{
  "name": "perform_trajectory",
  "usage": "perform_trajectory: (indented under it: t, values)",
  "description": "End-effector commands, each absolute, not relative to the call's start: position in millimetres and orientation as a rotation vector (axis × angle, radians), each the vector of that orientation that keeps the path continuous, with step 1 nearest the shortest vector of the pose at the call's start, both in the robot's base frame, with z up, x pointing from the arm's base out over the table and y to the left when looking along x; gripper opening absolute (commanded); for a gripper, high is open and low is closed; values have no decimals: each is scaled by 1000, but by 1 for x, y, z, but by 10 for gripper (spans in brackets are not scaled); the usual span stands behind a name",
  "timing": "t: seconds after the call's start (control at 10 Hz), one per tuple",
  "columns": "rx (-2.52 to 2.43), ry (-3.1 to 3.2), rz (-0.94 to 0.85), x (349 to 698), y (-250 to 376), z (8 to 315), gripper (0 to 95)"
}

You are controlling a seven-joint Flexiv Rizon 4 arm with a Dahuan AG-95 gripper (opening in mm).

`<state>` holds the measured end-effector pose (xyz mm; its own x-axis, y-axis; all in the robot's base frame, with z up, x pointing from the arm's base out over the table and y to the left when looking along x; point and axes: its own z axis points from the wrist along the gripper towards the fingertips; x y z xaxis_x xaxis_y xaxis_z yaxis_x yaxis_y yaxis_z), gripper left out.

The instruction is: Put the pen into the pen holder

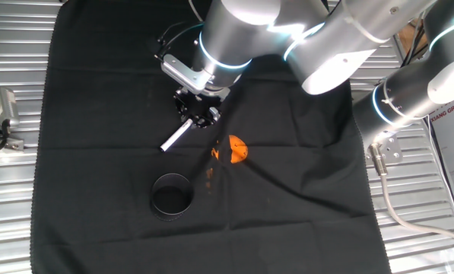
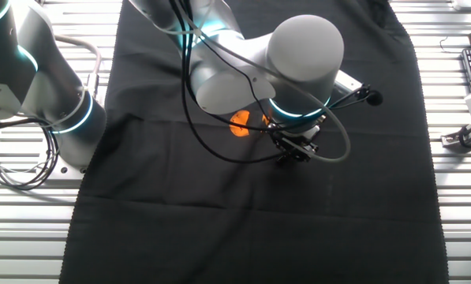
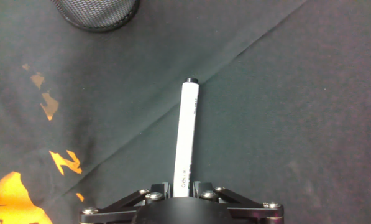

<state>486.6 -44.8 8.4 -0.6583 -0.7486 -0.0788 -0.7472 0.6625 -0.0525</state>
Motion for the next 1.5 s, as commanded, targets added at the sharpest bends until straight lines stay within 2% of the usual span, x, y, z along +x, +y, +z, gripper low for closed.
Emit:
perform_trajectory:
  t: [0.1, 1.0, 1.4, 1.5]
  values:
    - [-1239, 2784, -24, 487, -45, 9, 0]
    - [-1244, 2786, -37, 487, -45, 10, 0]
    - [-1251, 2787, -33, 489, -49, 25, 0]
    - [-1261, 2787, -19, 491, -51, 39, 0]
